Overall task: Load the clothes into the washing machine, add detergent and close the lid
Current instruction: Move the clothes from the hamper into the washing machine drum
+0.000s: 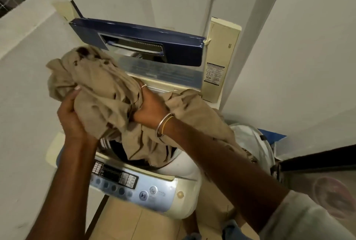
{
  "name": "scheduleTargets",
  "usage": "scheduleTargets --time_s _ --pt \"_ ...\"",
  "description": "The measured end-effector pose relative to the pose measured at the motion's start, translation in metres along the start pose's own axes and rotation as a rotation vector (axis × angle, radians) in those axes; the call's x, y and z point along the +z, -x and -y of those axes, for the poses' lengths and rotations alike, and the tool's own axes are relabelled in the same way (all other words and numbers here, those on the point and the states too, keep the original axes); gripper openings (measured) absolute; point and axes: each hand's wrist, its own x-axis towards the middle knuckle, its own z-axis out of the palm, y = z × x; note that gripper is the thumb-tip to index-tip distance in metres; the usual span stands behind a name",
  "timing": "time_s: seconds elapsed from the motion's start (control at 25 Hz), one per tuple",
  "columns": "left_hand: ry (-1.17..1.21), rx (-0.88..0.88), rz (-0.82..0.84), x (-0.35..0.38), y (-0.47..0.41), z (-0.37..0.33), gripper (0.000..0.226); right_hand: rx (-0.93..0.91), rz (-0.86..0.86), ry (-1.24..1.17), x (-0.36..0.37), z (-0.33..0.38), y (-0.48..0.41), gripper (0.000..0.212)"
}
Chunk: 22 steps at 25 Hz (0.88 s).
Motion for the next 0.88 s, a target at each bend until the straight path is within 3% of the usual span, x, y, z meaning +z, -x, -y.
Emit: scheduleTargets --time_s 0.12,0.2,0.28,0.36,0.44,0.48,0.52,0.6,0.68,0.76,0.8,0.88 --pt "-0.236 0.102 -0.073 0.014 0.026 0.006 0.068 0.056 -0.192 -0.325 0.015 -0.013 -0.016 0.073" --pt "-0.441 0.185 -0.288 0.011 0.033 0.015 0.066 0.079 -0.317 -0.338 0.018 -0.033 -0.016 0.06" --pt "-0.634 0.221 -0.342 0.005 0.036 0.028 0.06 0.065 -0.328 -0.187 0.019 -0.064 -0.007 0.049" --pt "-0.802 0.257 -0.286 0.001 0.038 0.043 0.06 0.096 -0.173 0.32 0.026 -0.103 -0.004 0.053" --pt "-1.09 0.293 -0.171 -0.007 0.032 0.067 0.052 0.241 0.21 0.821 0.033 -0.135 -0.002 0.07" --pt "-1.239 0.238 -0.088 -0.015 0.025 0.082 0.043 0.315 0.376 0.939 0.034 -0.142 -0.002 0.074" --pt "-1.311 0.085 0.003 -0.02 0.019 0.099 0.034 0.343 0.499 0.995 0.032 -0.141 -0.001 0.074" --pt "-1.309 -0.285 0.152 -0.034 0.009 0.129 0.024 0.276 0.587 1.021 0.03 -0.125 0.0 0.068" --pt "-1.473 -0.47 0.25 -0.053 -0.004 0.152 0.05 0.113 0.527 1.023 0.025 -0.098 0.008 0.059" --pt "-1.65 -0.481 0.24 -0.055 -0.014 0.165 0.064 -0.077 0.317 0.983 0.008 -0.081 0.029 0.048" --pt "-1.697 -0.411 0.186 -0.047 -0.016 0.167 0.055 -0.15 0.182 0.953 -0.005 -0.079 0.043 0.046" --pt "-1.703 -0.068 0.073 -0.015 -0.005 0.166 0.034 -0.183 -0.098 0.866 -0.032 -0.084 0.073 0.051"
